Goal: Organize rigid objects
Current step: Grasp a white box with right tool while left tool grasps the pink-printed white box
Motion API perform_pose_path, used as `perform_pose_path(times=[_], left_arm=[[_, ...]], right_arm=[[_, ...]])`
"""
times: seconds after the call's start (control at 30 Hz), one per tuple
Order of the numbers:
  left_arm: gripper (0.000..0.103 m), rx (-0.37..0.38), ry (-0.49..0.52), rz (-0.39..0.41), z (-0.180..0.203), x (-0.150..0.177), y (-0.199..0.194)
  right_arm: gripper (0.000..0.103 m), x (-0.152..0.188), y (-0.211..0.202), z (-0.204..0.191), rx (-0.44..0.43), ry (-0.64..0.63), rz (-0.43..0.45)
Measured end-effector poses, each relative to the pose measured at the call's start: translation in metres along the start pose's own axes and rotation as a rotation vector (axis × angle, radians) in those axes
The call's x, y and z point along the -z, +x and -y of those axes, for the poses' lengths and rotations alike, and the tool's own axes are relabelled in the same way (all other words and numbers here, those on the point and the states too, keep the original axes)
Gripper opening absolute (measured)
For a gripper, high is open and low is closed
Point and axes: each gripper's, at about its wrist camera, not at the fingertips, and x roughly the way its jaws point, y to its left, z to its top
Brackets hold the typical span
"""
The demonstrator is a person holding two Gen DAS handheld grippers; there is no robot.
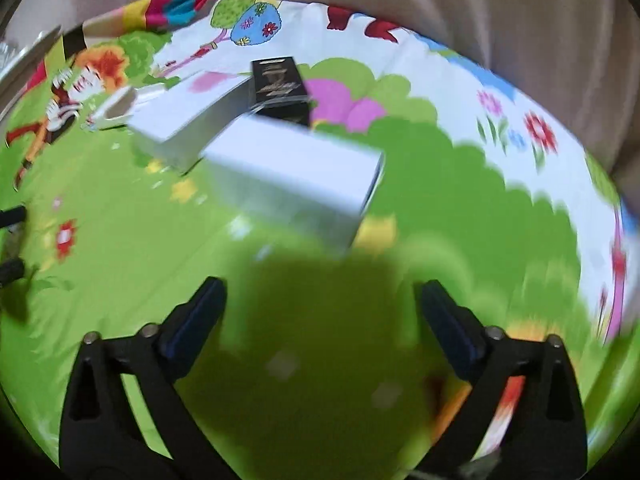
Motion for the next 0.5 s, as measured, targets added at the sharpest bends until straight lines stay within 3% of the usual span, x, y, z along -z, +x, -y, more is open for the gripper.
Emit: perform_pose_path(times=[0.1, 0.23, 0.3, 0.33, 0.37, 0.5], left_arm=[[0.103, -0.002, -0.001, 0.0, 0.001, 0.0, 0.0], [0.103, -0.03, 0.02, -0.012, 0.006, -0.001, 0.004], [0.103, -0.062, 0.046, -0.027, 0.011, -0.001, 0.007], [0.103, -0.09, 0.069, -0.042, 0.016, -0.002, 0.011], [0.103, -0.106, 0.095, -0.053, 0.021, -0.003, 0.014], [0.103, -0.034, 0.125, -0.095, 0.046, -0.022, 0.033]], right_arm=[[0.103, -0.023, 0.02, 0.009, -0.104, -0.073, -0.026], [0.103, -0.041, 0.033, 0.005, -0.167, -0.139, -0.02], [0.086, -0.04, 0.028, 0.0, -0.194, -0.17, 0.011], [0.058, -0.038, 0.023, -0.003, -0.199, -0.175, 0.036], [0.04, -0.033, 0.015, -0.005, -0.195, -0.168, 0.043], [0.04, 0.006, -0.011, -0.015, -0.114, -0.15, 0.07]])
